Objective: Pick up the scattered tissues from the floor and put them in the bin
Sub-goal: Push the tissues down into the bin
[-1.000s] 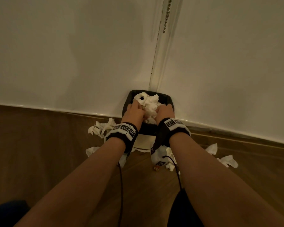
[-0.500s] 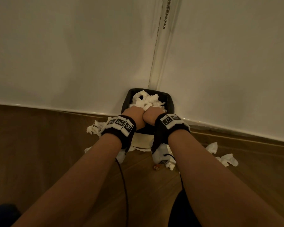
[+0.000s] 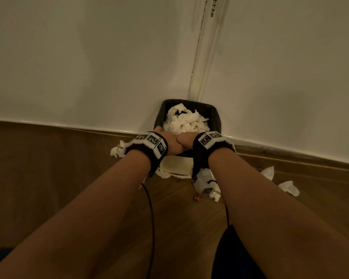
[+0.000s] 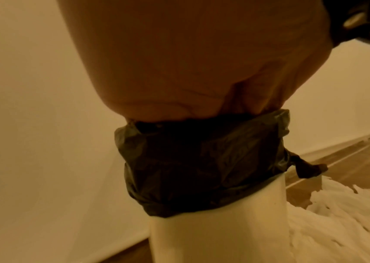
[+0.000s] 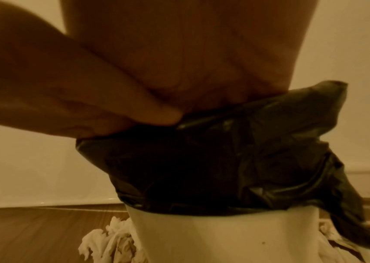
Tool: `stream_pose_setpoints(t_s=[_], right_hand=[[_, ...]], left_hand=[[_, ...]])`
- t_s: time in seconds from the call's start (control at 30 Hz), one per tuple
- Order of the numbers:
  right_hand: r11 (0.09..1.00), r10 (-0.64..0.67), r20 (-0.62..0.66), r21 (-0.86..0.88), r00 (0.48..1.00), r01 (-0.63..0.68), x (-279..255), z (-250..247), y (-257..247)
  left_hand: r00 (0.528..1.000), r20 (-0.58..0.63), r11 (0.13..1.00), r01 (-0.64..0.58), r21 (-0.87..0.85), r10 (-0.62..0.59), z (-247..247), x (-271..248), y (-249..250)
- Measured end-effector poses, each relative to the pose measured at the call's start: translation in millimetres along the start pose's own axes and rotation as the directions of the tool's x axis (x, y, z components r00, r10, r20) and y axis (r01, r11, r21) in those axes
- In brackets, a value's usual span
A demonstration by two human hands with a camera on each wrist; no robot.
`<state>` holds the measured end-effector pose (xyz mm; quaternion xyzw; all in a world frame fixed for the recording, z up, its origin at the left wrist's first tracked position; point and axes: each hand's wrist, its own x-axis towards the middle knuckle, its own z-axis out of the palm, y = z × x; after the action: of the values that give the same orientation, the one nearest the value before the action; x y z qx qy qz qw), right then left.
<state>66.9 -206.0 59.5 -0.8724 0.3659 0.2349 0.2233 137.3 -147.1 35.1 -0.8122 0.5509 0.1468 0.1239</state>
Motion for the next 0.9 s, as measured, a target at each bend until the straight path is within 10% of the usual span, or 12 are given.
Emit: stream_pose_setpoints(t_s=[0.17,0.3,0.53,0.67,0.77,0.9], right_hand=[[1.0,0.023,-0.022,-0.015,0.999,-0.023,22,3,6],[0.989,0.035,-0.152,-0.136,0.988,-0.056,24,3,2],[0.992,0.01,-0.327,-0.116,0.945,-0.05,16,-12,-7],[0.995,-0.096,-0.662,-0.062,0.744,0.073,-8,-19,-30],[0.953,-0.219,-0.742,-0.024,0.633,0.302,-21,-11,-58],[0.873,-0.371,-0.701,-0.04,0.609,0.486,-20,9,-93]], left_hand=[[0.999,0.043,0.998,-0.005,-0.064,0.008,9,15,-7],[0.962,-0.26,0.993,-0.097,-0.068,0.076,19,4,-8],[0.735,-0.675,0.83,-0.34,-0.443,-0.06,40,-31,-28],[0.609,-0.709,0.745,-0.274,-0.608,-0.355,73,-52,-60],[0.684,-0.575,0.723,-0.1,-0.683,-0.449,109,-60,-81],[0.851,-0.254,0.711,0.181,-0.68,-0.459,165,-63,-89]])
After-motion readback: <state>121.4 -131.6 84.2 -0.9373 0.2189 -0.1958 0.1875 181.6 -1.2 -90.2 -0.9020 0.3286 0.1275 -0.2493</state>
